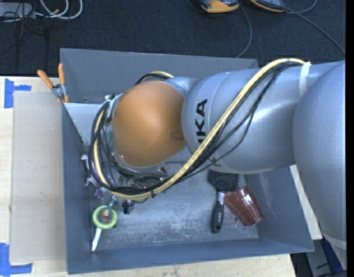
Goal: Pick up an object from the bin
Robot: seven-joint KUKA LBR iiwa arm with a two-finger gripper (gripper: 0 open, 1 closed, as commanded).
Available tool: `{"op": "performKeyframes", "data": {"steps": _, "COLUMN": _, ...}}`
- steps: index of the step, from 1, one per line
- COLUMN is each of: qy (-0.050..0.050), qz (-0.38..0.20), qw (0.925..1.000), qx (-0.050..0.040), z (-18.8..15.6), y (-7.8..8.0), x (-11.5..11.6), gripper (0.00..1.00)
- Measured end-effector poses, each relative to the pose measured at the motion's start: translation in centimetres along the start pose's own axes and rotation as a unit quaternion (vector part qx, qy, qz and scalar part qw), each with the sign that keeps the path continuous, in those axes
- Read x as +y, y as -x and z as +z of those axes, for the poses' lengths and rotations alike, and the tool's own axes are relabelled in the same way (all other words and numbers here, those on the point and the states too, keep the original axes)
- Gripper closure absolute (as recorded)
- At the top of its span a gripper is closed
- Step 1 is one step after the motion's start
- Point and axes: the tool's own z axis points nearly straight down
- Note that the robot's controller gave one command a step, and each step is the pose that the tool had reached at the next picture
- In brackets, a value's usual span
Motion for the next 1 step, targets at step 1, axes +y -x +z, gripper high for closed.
{"op": "performKeyframes", "data": {"steps": 1, "qy": 0.000, "qz": 0.000, "qw": 1.0000, "qx": 0.0007, "z": -0.68, "y": -0.01, "x": 0.02, "gripper": 1.00}}
